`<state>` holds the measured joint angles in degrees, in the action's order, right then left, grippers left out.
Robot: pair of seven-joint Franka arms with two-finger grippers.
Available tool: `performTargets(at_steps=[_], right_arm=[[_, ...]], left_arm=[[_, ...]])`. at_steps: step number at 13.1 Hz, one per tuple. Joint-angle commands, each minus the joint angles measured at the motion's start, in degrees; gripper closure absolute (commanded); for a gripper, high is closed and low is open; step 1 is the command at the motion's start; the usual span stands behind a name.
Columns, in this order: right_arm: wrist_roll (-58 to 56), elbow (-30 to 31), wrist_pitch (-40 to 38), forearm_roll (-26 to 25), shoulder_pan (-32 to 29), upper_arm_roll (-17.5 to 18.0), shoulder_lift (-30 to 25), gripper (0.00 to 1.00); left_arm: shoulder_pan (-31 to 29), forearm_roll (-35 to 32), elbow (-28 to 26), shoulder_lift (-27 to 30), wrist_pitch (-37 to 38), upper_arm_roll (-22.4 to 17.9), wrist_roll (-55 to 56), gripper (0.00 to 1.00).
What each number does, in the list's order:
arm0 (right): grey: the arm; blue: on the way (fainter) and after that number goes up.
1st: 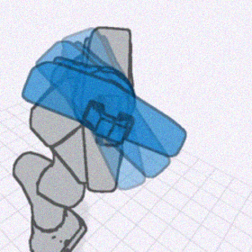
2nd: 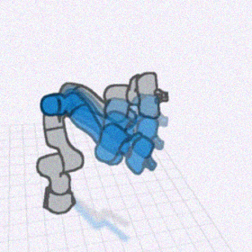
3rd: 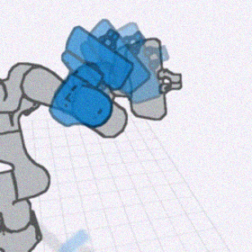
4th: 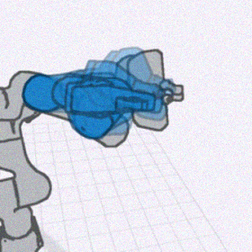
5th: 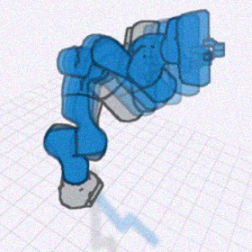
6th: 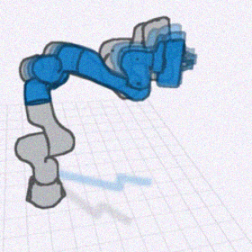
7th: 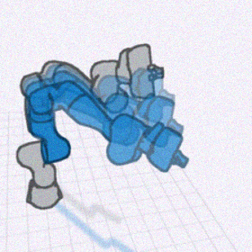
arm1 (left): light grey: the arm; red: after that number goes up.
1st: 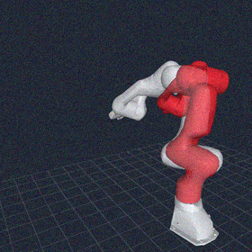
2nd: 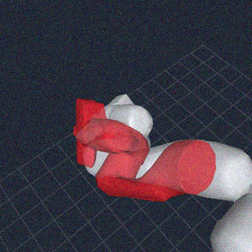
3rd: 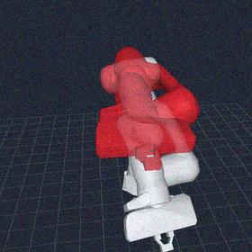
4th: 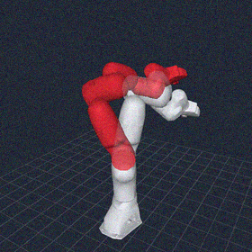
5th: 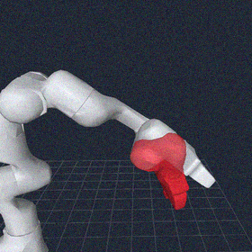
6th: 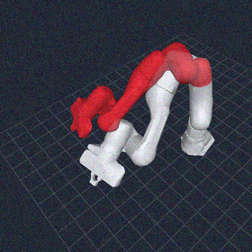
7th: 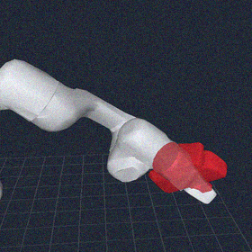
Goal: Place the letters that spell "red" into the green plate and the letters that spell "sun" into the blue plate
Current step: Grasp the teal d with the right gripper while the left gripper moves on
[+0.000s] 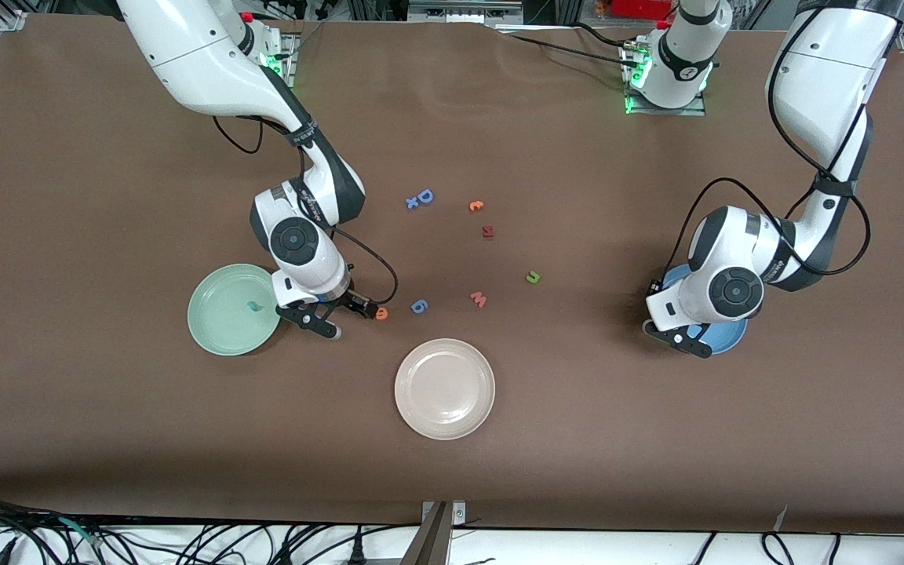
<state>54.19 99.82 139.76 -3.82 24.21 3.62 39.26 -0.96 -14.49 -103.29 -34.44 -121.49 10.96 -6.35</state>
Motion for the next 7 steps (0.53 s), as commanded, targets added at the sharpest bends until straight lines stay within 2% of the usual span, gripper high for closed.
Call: performTargets(at_steps=[1, 4, 7], right_arm=[[0.7, -1.3, -0.2, 0.7, 0.3, -0.2, 1.2, 0.07], [0.4, -1.3, -0.2, 0.7, 0.3, -0.2, 1.4, 0.23], [0.3, -1.3, -0.2, 0.7, 0.3, -0.1, 1.4, 0.41]], left_arm=[[-0.1, -0.7, -0.1, 2.3, 2.7, 3.4, 0.5, 0.0], [0.0, -0.8, -0.2, 3.1, 3.0, 9.9, 11.3, 0.0], [1.5, -1.2, 0.4, 2.3, 2.4, 14.3, 18.6, 0.0]])
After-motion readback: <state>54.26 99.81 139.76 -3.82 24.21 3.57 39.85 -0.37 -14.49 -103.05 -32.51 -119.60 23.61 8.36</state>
